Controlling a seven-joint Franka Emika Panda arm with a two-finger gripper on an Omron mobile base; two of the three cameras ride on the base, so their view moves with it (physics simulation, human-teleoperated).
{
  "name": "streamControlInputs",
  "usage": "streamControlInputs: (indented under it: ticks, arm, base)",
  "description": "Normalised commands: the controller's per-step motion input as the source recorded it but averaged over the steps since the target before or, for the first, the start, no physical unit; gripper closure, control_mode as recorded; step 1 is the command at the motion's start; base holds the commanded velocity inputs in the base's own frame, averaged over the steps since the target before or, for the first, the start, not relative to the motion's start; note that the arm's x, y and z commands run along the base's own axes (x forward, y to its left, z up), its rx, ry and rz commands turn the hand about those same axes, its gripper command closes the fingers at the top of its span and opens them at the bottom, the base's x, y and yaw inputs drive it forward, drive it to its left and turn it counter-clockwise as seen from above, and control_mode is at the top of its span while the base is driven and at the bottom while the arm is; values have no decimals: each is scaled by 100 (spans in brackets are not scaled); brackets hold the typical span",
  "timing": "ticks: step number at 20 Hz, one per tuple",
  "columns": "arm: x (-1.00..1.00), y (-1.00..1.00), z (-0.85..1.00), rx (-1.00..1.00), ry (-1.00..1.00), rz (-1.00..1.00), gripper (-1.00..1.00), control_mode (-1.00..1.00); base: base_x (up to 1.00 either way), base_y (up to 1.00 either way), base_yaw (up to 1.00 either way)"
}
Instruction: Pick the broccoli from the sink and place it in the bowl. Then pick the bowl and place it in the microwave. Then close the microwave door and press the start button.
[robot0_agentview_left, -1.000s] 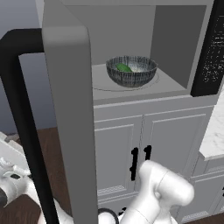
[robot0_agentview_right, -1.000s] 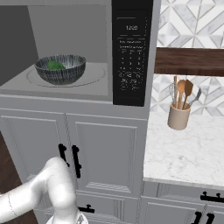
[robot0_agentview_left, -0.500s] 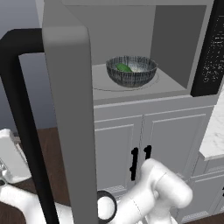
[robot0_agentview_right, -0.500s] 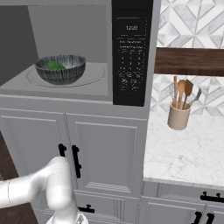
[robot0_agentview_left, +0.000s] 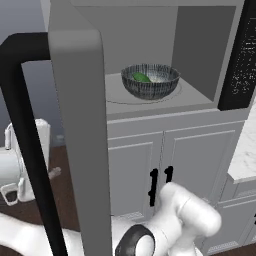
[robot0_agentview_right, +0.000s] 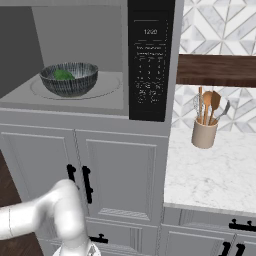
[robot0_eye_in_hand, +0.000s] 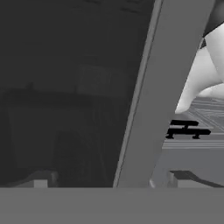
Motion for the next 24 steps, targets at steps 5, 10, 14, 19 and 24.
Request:
streamControlInputs:
  ticks: [5, 10, 14, 19, 24]
  arm:
    - [0, -100, 0, 15, -9, 39, -100, -100]
    - [0, -100, 0, 12, -11, 39, -100, -100]
    - [0, -100, 0, 10, -12, 40, -100, -100]
    - [7, -100, 0, 9, -10, 41, -100, -100]
    - [62, -90, 4, 8, -1, 31, -100, -100]
  base:
    - [0, 0, 0]
    - [0, 0, 0]
    - [0, 0, 0]
    - [0, 0, 0]
    - [0, 0, 0]
